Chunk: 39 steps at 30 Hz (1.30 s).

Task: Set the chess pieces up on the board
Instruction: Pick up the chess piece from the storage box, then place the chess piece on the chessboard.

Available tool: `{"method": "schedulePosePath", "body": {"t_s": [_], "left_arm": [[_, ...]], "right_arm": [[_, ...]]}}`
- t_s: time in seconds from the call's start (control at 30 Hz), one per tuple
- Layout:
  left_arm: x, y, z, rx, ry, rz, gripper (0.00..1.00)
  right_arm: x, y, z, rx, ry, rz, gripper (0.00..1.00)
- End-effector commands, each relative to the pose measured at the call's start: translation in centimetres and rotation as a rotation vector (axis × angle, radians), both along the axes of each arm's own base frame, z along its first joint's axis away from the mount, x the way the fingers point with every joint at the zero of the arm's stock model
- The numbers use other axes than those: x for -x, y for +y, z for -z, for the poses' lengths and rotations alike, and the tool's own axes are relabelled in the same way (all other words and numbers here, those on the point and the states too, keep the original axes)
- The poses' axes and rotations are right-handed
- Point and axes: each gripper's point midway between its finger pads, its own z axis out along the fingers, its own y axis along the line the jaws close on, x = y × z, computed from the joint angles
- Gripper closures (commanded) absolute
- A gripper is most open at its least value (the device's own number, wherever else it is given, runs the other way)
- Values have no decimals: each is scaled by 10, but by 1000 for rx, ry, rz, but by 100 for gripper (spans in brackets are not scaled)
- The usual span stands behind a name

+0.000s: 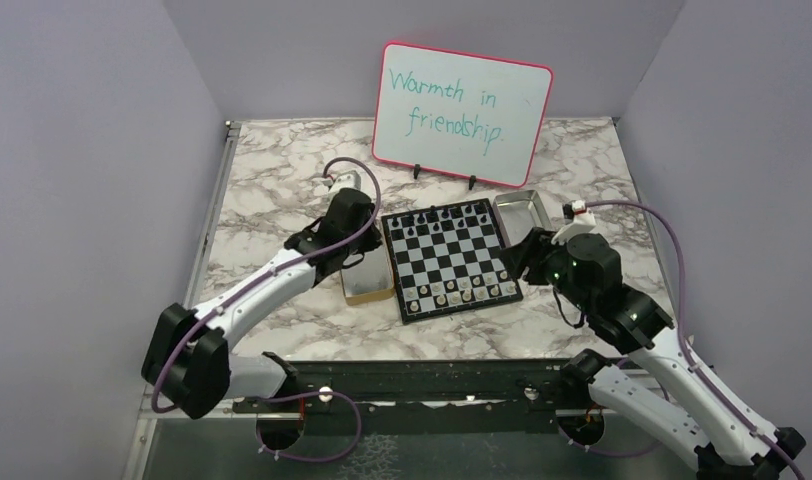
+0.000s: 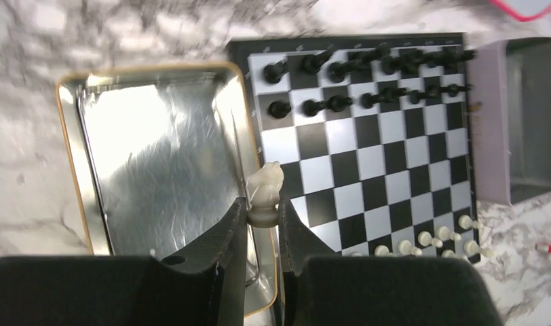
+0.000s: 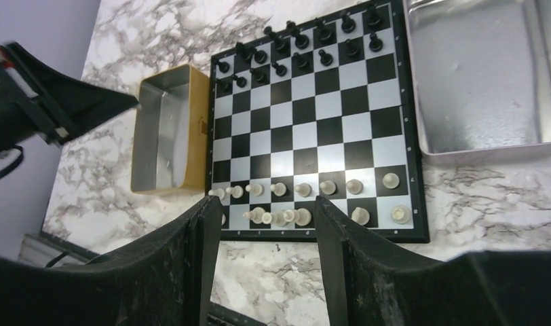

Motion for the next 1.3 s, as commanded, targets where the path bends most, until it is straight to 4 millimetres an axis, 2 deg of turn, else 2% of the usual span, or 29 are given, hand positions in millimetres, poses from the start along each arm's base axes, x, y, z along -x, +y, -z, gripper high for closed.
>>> {"method": "schedulePosePath", "body": {"t_s": [0.0, 0.1, 0.2, 0.33, 0.53, 0.63, 0.8, 1.0, 1.13, 1.27], "left_arm": [[-10, -8, -71, -95, -352, 293, 97], [8, -23, -103, -90, -571, 510, 99], [39, -44, -118, -81, -741, 775, 99], [68, -60, -114, -94, -841, 1019, 100], [102, -74, -96, -99, -932, 1267, 100], [113, -76, -93, -104, -975, 1316, 100], [119, -77, -91, -96, -987, 1334, 100], [120, -77, -94, -88, -988, 1329, 100], [112, -75, -97, -102, -981, 1275, 100], [108, -74, -100, -103, -977, 1241, 100]], "right_arm": [[2, 31, -21, -110, 12, -113, 43], [4, 52, -28, -166, 38, -196, 44], [6, 77, -36, -241, 47, -300, 46], [10, 109, -39, -306, 90, -452, 50], [-1, 143, -37, -326, 187, -565, 50], [-3, 157, -36, -359, 232, -618, 49], [-4, 169, -29, -365, 277, -652, 49], [8, 187, -20, -345, 313, -711, 52], [11, 190, -12, -331, 323, -697, 57], [4, 185, -10, -315, 298, -639, 65]]}}
